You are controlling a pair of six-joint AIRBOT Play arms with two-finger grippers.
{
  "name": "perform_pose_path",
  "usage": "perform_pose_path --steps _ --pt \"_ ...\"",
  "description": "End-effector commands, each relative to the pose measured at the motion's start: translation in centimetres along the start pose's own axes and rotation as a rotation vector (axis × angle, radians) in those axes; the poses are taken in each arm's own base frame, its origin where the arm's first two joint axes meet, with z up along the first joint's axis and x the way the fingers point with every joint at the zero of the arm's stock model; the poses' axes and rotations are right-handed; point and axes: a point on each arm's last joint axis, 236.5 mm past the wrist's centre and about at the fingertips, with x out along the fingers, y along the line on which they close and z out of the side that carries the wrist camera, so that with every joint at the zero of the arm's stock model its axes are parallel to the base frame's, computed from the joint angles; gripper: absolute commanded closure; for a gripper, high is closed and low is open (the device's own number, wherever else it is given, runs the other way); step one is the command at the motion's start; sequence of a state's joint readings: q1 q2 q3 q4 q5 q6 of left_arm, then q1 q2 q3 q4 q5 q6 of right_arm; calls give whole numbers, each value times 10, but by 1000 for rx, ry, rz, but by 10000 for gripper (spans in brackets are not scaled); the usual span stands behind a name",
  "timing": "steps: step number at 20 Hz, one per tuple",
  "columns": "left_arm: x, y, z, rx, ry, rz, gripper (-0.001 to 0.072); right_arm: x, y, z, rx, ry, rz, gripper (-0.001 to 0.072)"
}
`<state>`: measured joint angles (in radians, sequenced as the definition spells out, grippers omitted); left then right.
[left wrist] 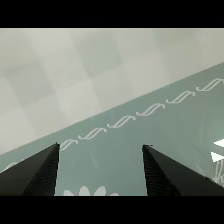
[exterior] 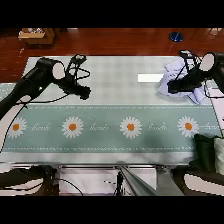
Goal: Fold the shirts.
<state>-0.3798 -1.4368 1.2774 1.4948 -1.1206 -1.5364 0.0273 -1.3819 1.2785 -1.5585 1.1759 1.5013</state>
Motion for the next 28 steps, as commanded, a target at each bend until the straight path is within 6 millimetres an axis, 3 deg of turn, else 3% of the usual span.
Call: perform_pose_path --steps 1,2,3,4,5,7,10,16,17,18,19,20,22,23,26,28 --pt "-3 5 13 3 -51 7 97 -12 -33 64 -41 -272 -146 236" --pt "-4 6 14 -1 -55 8 97 -19 -50 79 -29 -340 -216 234" --pt "-5 7 15 -1 -55 8 97 -25 -64 92 -8 -401 -254 185" --pt "-6 6 16 -1 -59 8 96 -26 -75 99 17 -437 -261 126" --pt "-6 6 16 -1 -58 8 95 -22 -88 99 47 -438 -264 126" --pt "-6 6 16 0 -58 8 95 0 -111 88 134 -390 -245 121" --pt "-6 6 16 0 -58 8 95 38 -127 68 287 -313 -159 121" --pt "-6 6 15 0 -57 8 95 114 -122 31 359 -132 -87 140" --pt "-6 6 15 0 -56 8 95 125 -116 25 381 -100 -62 177" --pt "-6 6 15 0 -57 8 95 133 -112 20 397 -76 -43 349" --pt "-6 6 15 0 -56 8 96 135 -109 19 407 -73 -32 567" --pt "-6 6 15 0 -56 8 95 131 -109 23 412 -86 -28 691" --pt "-12 7 18 3 -63 12 95 102 -113 42 387 -172 -40 693" --pt "-18 8 21 7 -66 18 96 75 -116 56 355 -242 -51 693" --pt "-50 6 36 26 -83 19 95 -28 -116 93 298 -479 -77 694" --pt "-84 3 48 48 -104 19 96 -108 -104 104 273 -642 -62 694"
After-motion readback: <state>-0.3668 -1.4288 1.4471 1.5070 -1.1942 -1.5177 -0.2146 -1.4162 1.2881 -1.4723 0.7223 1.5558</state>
